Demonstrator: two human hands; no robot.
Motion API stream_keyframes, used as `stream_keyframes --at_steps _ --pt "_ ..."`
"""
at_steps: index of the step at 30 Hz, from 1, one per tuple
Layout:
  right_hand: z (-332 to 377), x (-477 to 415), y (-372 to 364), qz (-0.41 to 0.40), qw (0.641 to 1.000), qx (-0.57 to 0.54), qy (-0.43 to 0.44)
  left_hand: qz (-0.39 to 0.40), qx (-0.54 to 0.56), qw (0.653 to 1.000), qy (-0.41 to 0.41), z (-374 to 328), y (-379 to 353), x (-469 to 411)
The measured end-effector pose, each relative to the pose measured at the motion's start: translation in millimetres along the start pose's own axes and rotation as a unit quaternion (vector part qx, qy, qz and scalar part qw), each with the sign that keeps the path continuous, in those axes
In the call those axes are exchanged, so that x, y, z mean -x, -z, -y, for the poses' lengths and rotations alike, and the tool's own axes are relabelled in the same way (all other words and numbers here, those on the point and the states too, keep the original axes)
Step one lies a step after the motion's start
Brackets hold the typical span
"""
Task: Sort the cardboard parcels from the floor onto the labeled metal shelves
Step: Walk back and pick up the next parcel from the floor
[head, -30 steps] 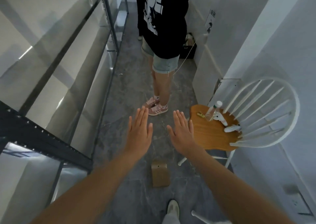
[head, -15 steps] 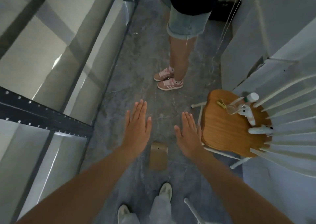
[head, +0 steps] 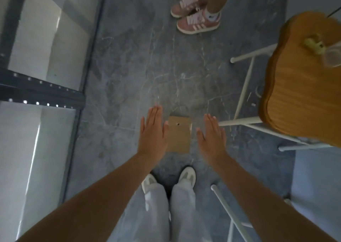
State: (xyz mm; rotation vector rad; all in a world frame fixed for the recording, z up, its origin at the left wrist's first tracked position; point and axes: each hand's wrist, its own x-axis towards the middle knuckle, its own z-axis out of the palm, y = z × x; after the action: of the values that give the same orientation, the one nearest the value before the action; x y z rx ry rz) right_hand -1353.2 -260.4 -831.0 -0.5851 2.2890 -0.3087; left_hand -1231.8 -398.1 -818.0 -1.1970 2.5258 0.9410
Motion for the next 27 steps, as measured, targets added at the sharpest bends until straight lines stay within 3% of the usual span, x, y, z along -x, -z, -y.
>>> stream_keyframes --at_steps 9,14,19,23,27 --pt "-79.5 -90.9 -144.6 0.008 0.996 -0.052 -0.077 0.027 0.043 0.996 0.075 100.7 -152.4 -54.3" --pt "-107.9 -121.8 -206.7 0.011 0.985 -0.114 -0.129 0.027 0.165 0.974 0.154 137.2 -222.6 -71.9" --pt "-113.8 -148.1 -242.5 -0.024 0.96 -0.242 -0.14 0.046 0.312 0.908 0.275 150.2 -262.3 -91.1" --pt "-99.2 -154.6 -247.7 0.012 0.922 -0.341 -0.182 0.075 0.394 0.838 0.371 144.6 -274.9 -97.7" --pt "-76.9 -143.0 -232.1 0.007 0.923 -0.349 -0.163 0.051 0.458 0.782 0.419 129.6 -262.7 -84.9"
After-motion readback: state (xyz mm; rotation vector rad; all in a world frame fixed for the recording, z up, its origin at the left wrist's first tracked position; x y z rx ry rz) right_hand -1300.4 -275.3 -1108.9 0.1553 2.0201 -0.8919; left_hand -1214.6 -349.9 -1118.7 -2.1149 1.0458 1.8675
